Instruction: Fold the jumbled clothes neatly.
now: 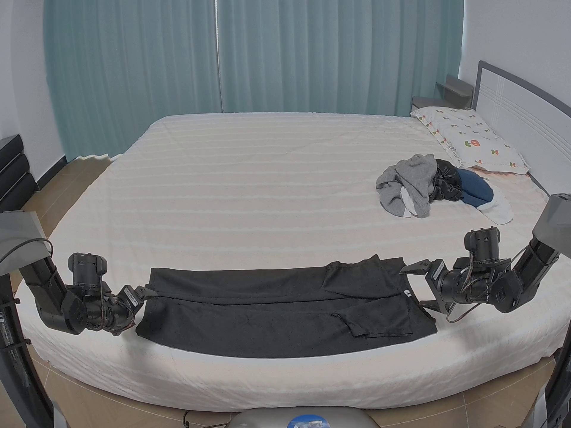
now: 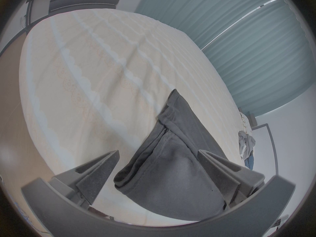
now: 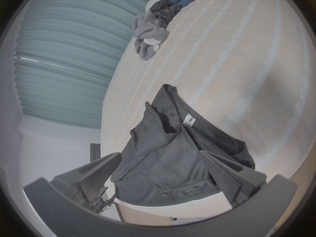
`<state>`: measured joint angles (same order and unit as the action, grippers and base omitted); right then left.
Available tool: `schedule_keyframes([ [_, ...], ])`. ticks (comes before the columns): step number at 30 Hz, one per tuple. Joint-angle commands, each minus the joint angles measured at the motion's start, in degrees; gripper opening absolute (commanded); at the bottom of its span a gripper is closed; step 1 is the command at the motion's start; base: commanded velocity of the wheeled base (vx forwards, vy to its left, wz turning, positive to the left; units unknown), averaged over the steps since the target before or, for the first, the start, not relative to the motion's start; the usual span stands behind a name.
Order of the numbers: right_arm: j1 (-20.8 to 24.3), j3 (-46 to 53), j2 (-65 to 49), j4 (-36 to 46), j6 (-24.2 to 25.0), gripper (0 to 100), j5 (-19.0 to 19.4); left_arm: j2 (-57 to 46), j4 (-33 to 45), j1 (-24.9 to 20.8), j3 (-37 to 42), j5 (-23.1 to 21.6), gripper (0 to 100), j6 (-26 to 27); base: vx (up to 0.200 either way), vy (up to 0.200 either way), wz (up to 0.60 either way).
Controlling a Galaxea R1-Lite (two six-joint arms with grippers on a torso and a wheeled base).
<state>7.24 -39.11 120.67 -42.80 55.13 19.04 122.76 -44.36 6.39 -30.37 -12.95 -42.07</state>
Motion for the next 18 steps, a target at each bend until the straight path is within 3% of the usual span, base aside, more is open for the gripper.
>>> schedule_keyframes([
  [1,-0.1,0.1,-0.2,0.0,0.0,100,0.0,0.5,0.1,-0.1,2.2,0.0,100,2.1,0.0,0.0,0.0],
  [2,-0.1,0.1,-0.2,0.0,0.0,100,0.0,0.5,0.1,-0.1,2.2,0.0,100,2.1,0.0,0.0,0.0],
  [3,-0.1,0.1,-0.2,0.0,0.0,100,0.0,0.6,0.0,0.0,3.0,0.0,0,3.3,0.0,0.0,0.0],
  [11,-0.2,0.0,-0.2,0.0,0.0,100,0.0,0.1,0.2,0.0,3.9,0.0,0,4.5,0.0,0.0,0.0],
  [15,-0.2,0.0,-0.2,0.0,0.0,100,0.0,0.0,3.0,0.3,5.3,0.1,0,9.6,0.0,0.0,0.0],
  [18,-0.2,0.0,-0.2,0.0,0.0,100,0.0,-0.5,3.7,0.6,4.9,1.3,0,10.2,0.0,0.0,0.0],
])
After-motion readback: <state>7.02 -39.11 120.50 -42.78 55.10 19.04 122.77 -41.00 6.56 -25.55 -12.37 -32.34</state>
